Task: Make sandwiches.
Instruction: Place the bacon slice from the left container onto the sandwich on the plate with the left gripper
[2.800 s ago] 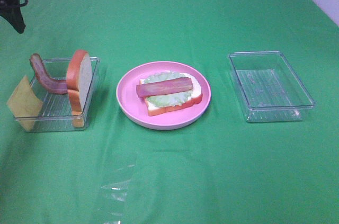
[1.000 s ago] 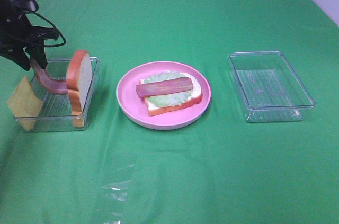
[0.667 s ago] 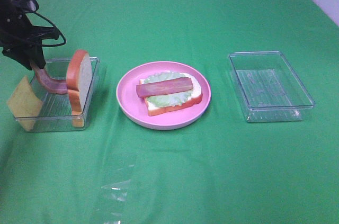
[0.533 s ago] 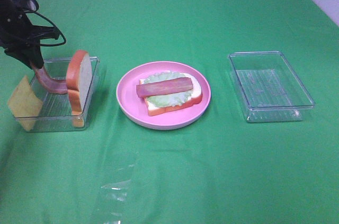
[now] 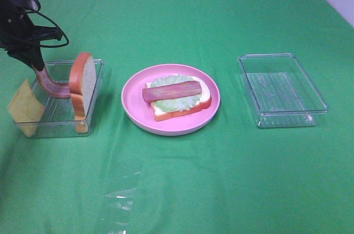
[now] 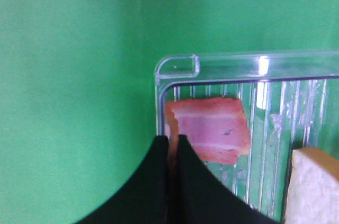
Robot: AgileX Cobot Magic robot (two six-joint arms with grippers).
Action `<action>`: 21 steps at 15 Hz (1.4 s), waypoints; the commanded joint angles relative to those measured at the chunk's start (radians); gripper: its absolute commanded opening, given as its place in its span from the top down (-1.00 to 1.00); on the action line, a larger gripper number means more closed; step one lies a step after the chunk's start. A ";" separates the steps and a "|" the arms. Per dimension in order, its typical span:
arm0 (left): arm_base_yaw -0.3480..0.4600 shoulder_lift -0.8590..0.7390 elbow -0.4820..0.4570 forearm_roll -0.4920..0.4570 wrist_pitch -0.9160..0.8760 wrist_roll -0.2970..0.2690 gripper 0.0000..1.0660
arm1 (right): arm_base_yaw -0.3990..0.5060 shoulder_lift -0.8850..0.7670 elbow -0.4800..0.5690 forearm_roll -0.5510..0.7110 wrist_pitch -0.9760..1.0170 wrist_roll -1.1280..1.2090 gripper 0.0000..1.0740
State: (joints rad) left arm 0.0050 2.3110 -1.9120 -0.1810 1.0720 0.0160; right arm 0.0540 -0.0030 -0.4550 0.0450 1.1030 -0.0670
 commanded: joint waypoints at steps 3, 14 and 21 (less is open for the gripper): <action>-0.028 -0.008 -0.148 -0.023 0.116 -0.004 1.00 | -0.006 -0.033 0.003 0.004 -0.005 -0.007 -0.83; -0.225 -0.108 -0.351 -0.026 0.037 -0.053 1.00 | -0.006 -0.033 0.003 0.004 -0.005 -0.007 -0.83; -0.420 -0.066 -0.351 -0.155 -0.065 -0.053 1.00 | -0.006 -0.033 0.003 0.004 -0.005 -0.007 -0.83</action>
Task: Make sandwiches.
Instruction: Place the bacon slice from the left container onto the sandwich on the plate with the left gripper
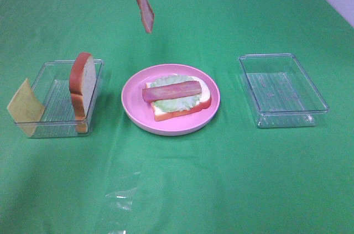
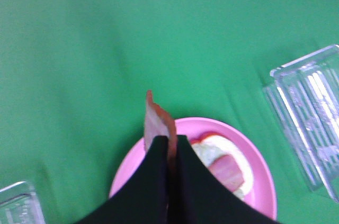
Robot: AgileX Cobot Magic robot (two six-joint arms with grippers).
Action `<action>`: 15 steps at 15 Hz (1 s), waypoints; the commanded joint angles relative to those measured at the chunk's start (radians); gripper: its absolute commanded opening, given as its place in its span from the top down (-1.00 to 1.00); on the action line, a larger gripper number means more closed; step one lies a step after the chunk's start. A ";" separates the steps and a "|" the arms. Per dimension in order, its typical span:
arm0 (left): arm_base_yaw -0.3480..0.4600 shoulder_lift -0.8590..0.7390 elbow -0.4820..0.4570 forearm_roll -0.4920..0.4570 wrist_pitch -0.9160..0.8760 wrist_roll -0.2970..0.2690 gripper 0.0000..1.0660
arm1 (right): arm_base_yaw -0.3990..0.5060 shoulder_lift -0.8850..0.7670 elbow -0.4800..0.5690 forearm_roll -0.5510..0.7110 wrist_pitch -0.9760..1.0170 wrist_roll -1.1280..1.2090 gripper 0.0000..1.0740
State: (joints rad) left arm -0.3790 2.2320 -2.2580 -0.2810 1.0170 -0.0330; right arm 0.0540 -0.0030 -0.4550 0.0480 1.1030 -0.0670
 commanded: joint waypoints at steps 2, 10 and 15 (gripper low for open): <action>-0.081 0.033 -0.005 -0.111 0.014 0.002 1.00 | -0.006 -0.033 0.003 0.001 -0.005 -0.007 -0.83; -0.137 0.128 -0.003 -0.228 0.254 0.048 1.00 | -0.006 -0.033 0.003 0.003 -0.005 -0.007 -0.83; -0.137 0.202 -0.003 -0.122 0.289 0.046 1.00 | -0.006 -0.033 0.003 0.004 -0.005 -0.007 -0.83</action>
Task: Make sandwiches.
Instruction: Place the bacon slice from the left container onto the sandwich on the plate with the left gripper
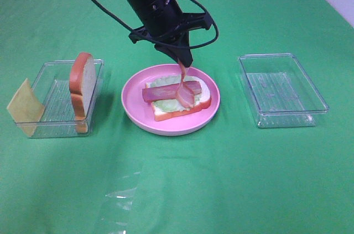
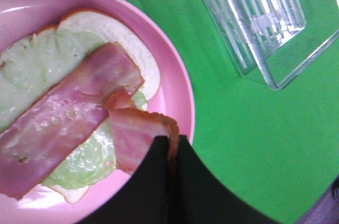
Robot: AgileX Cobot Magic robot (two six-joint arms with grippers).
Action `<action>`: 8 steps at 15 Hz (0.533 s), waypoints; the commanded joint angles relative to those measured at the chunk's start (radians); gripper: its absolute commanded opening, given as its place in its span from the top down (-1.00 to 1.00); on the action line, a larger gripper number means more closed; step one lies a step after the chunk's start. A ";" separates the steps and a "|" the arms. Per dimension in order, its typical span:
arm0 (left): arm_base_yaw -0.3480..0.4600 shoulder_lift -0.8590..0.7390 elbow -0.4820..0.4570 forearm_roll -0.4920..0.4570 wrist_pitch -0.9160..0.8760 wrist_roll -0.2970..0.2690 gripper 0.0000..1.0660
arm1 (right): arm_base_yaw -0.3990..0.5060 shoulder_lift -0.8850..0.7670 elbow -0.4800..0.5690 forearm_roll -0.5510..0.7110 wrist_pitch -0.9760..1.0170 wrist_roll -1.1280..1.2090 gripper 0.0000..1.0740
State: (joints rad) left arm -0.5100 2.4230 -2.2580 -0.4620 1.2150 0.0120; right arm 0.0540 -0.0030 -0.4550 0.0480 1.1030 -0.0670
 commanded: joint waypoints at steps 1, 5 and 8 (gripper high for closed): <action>-0.006 0.011 -0.003 0.092 0.084 0.000 1.00 | -0.006 -0.033 0.003 0.004 -0.005 -0.007 -0.83; -0.004 0.011 -0.003 0.176 0.031 -0.041 1.00 | -0.006 -0.033 0.003 0.004 -0.005 -0.007 -0.83; -0.006 0.011 -0.003 0.173 0.037 -0.042 1.00 | -0.006 -0.033 0.003 0.004 -0.005 -0.007 -0.83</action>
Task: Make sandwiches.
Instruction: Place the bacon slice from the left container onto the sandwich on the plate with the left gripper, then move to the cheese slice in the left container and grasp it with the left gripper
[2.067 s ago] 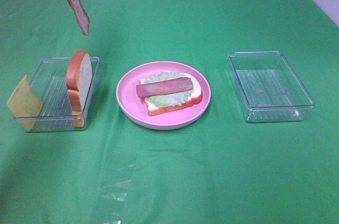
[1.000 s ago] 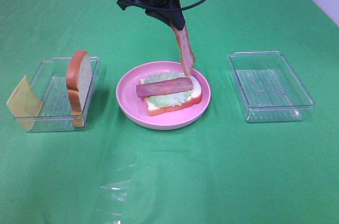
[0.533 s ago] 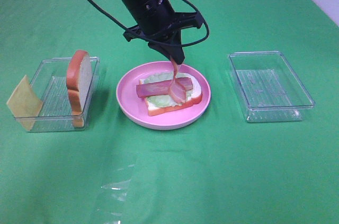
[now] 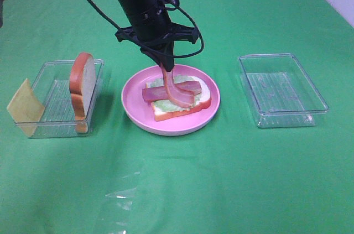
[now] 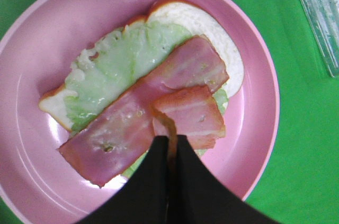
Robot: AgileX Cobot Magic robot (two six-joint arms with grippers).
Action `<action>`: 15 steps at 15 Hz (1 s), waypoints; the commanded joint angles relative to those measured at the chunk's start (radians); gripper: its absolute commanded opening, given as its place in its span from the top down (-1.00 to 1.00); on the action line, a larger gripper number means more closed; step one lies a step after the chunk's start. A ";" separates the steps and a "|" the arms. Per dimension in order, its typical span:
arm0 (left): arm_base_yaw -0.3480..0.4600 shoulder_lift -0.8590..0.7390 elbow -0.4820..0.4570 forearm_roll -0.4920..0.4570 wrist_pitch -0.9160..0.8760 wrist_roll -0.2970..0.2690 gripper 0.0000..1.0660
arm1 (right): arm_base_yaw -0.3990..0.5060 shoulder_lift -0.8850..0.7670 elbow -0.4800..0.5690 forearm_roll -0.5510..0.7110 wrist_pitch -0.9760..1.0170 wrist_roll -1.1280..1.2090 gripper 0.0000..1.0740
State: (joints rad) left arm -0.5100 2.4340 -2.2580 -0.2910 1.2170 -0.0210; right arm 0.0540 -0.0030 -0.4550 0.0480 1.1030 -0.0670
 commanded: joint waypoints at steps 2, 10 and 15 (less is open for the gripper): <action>-0.006 -0.001 -0.003 0.004 0.036 -0.017 0.23 | -0.006 -0.033 0.003 0.004 -0.005 -0.007 -0.83; -0.006 -0.019 -0.005 0.012 0.052 -0.016 -0.90 | -0.006 -0.033 0.003 0.004 -0.005 -0.007 -0.83; -0.006 -0.134 -0.006 0.174 0.093 -0.090 -0.90 | -0.006 -0.033 0.003 0.004 -0.005 -0.007 -0.83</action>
State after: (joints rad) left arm -0.5100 2.2870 -2.2580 -0.0820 1.2200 -0.1050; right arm 0.0540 -0.0030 -0.4550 0.0480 1.1030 -0.0670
